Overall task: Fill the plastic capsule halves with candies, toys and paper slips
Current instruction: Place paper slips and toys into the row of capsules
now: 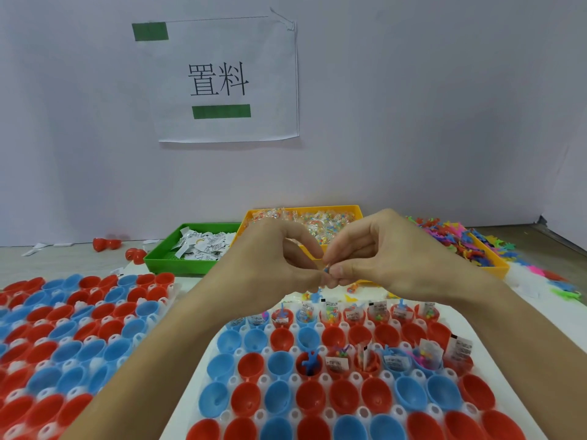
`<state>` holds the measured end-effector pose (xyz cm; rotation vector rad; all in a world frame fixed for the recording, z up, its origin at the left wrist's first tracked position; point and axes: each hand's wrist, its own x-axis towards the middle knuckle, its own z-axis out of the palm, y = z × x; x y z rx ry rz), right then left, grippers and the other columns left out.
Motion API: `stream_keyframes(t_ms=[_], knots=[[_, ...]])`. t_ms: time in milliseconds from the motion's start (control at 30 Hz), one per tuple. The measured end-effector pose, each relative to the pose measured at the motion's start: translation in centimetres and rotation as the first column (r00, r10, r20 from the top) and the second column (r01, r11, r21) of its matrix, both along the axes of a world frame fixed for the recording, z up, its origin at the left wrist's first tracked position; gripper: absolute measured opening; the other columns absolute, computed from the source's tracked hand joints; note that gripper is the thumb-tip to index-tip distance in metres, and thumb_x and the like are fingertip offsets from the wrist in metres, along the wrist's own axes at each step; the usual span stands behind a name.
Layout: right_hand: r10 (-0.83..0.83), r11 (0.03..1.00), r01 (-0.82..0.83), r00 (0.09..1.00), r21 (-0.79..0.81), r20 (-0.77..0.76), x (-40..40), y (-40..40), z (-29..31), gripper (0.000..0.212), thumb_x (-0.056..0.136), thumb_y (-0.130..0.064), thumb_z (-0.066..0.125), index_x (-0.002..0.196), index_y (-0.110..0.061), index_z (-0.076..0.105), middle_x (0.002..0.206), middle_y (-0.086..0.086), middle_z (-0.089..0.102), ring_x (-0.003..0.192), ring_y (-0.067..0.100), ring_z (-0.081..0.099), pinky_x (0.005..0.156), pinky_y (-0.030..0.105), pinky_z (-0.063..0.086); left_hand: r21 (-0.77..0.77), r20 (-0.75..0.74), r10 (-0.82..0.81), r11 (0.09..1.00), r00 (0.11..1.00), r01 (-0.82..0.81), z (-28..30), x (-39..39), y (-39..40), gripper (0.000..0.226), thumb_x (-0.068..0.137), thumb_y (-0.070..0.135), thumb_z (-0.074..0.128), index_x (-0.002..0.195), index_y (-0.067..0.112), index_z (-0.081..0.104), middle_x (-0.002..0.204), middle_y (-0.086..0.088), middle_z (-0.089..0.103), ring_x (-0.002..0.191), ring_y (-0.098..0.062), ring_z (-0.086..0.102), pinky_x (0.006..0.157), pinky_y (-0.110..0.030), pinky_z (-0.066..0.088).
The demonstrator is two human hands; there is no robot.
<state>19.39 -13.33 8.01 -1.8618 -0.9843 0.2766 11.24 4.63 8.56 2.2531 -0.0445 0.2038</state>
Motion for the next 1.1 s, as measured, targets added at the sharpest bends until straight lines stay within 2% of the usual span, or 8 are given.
stream_keyframes(t_ms=[133,267,367,500,600,800,933,1100], knots=[[-0.001,0.999,0.003,0.999,-0.039,0.053,-0.1,0.3,-0.1,0.011,0.081,0.001,0.078,0.081,-0.010,0.078,0.071,0.000,0.075,0.067,0.008,0.072,0.065,0.016,0.054,-0.027,-0.098,-0.073,0.997,0.993,0.071,0.1,-0.2,0.0,0.019,0.078,0.025,0.082,0.092,0.018,0.071,0.073,0.001,0.076,0.071,-0.013,0.074,0.073,-0.026,0.060],[0.029,0.996,-0.025,0.999,-0.086,0.045,-0.2,0.5,-0.4,0.009,0.080,-0.002,0.080,0.082,-0.011,0.078,0.073,0.001,0.076,0.070,0.013,0.074,0.068,0.019,0.057,-0.022,-0.159,-0.090,0.996,0.983,0.088,0.0,-0.2,0.3,0.023,0.076,0.023,0.083,0.094,0.014,0.072,0.074,-0.004,0.076,0.075,-0.020,0.074,0.077,-0.033,0.061],[0.062,0.994,-0.061,0.998,-0.093,0.004,-0.2,0.4,-0.4,0.007,0.087,-0.004,0.074,0.088,-0.010,0.078,0.077,0.002,0.077,0.074,0.015,0.076,0.069,0.020,0.058,0.013,-0.229,-0.118,0.992,0.966,0.124,0.0,-0.4,0.5,0.024,0.079,0.022,0.081,0.100,0.020,0.070,0.079,-0.002,0.077,0.075,-0.017,0.073,0.074,-0.026,0.060],[-0.026,0.998,0.028,0.999,-0.055,0.036,0.3,-0.4,-0.1,0.010,0.093,-0.011,0.068,0.089,-0.016,0.076,0.080,-0.003,0.077,0.074,0.014,0.076,0.070,0.020,0.059,0.122,-0.319,-0.155,0.972,0.935,0.203,-0.2,-0.4,0.5,0.014,0.083,0.021,0.075,0.096,0.027,0.071,0.081,0.002,0.076,0.071,-0.012,0.071,0.069,-0.026,0.059],[-0.065,0.997,0.068,0.996,-0.042,0.062,0.7,-0.8,0.0,0.010,0.095,-0.015,0.066,0.091,-0.017,0.075,0.082,-0.003,0.077,0.074,0.013,0.076,0.069,0.020,0.059,0.258,-0.370,-0.126,0.938,0.921,0.232,-0.7,-0.1,0.3,0.006,0.082,0.027,0.075,0.087,0.026,0.072,0.079,0.009,0.075,0.072,-0.010,0.070,0.073,-0.031,0.057],[-0.087,0.995,0.090,0.994,-0.049,0.059,0.9,-1.0,0.0,0.010,0.095,-0.017,0.065,0.092,-0.019,0.075,0.085,-0.005,0.077,0.075,0.013,0.076,0.066,0.018,0.057,0.419,-0.398,-0.067,0.874,0.915,0.246,-2.2,0.5,0.2,0.018,0.075,0.034,0.082,0.071,0.024,0.067,0.069,0.012,0.073,0.059,-0.004,0.065,0.059,-0.021,0.050],[-0.083,0.995,0.087,0.994,-0.058,0.066,1.0,-1.0,0.0,0.010,0.095,-0.018,0.065,0.092,-0.018,0.075,0.085,-0.006,0.076,0.075,0.012,0.076,0.066,0.016,0.056,0.506,-0.392,-0.058,0.820,0.918,0.268,-2.8,0.6,-0.2,0.022,0.076,0.037,0.080,0.069,0.023,0.064,0.071,0.006,0.074,0.056,-0.004,0.062,0.055,-0.020,0.047],[-0.089,0.994,0.094,0.992,-0.061,0.084,1.2,-1.1,-0.1,0.011,0.095,-0.018,0.065,0.091,-0.019,0.075,0.085,-0.007,0.076,0.074,0.012,0.076,0.067,0.017,0.057,0.550,-0.383,-0.067,0.785,0.921,0.286,-3.2,0.3,-0.7,0.017,0.079,0.032,0.077,0.074,0.023,0.063,0.077,0.003,0.074,0.052,-0.004,0.055,0.048,-0.018,0.042]])
